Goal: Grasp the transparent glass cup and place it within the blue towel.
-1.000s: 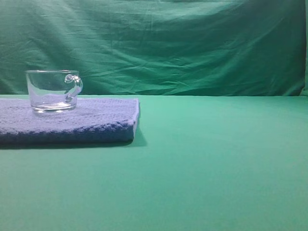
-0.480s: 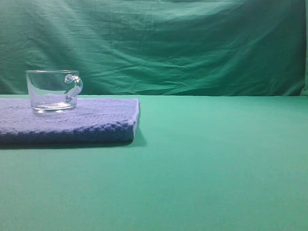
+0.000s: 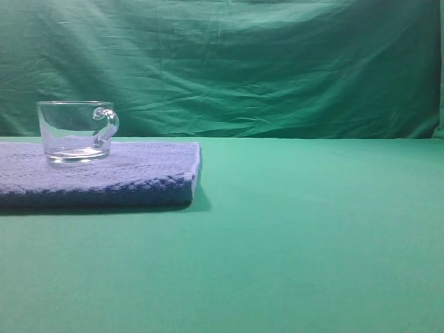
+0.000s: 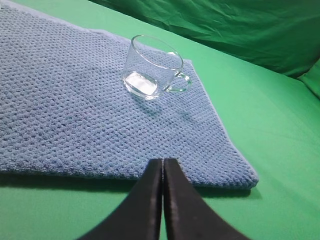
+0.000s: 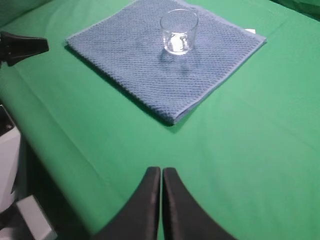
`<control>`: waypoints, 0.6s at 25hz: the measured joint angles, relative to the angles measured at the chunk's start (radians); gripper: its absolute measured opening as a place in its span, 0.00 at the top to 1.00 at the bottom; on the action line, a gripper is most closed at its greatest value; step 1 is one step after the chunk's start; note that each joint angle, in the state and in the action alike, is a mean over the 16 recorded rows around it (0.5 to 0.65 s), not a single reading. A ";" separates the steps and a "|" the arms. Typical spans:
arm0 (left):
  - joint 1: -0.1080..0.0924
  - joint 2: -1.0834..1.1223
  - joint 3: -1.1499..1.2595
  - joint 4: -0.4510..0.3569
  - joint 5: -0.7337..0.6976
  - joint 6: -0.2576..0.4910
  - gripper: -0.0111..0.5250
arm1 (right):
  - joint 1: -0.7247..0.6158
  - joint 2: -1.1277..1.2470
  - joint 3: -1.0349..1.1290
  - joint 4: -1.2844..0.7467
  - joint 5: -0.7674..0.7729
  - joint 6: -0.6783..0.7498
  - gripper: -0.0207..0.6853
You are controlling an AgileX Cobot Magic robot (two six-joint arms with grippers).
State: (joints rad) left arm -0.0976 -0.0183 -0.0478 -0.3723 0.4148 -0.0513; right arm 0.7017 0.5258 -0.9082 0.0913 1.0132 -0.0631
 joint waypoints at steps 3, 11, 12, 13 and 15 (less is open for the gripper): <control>0.000 0.000 0.000 0.000 0.000 0.000 0.98 | -0.055 -0.072 0.080 -0.029 -0.087 0.016 0.97; 0.000 0.000 0.000 0.000 0.000 0.000 0.98 | -0.299 -0.278 0.337 -0.081 -0.361 0.036 0.97; 0.000 0.000 0.000 0.000 0.000 0.000 0.98 | -0.334 -0.304 0.372 -0.082 -0.389 0.037 0.97; 0.000 0.000 0.000 0.000 0.000 0.000 0.98 | -0.369 -0.329 0.407 -0.082 -0.416 0.037 0.97; 0.000 0.000 0.000 0.000 0.000 0.000 0.98 | -0.433 -0.377 0.476 -0.082 -0.460 0.037 0.97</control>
State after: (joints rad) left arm -0.0976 -0.0183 -0.0478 -0.3723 0.4148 -0.0513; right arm 0.2690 0.1486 -0.4319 0.0095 0.5532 -0.0260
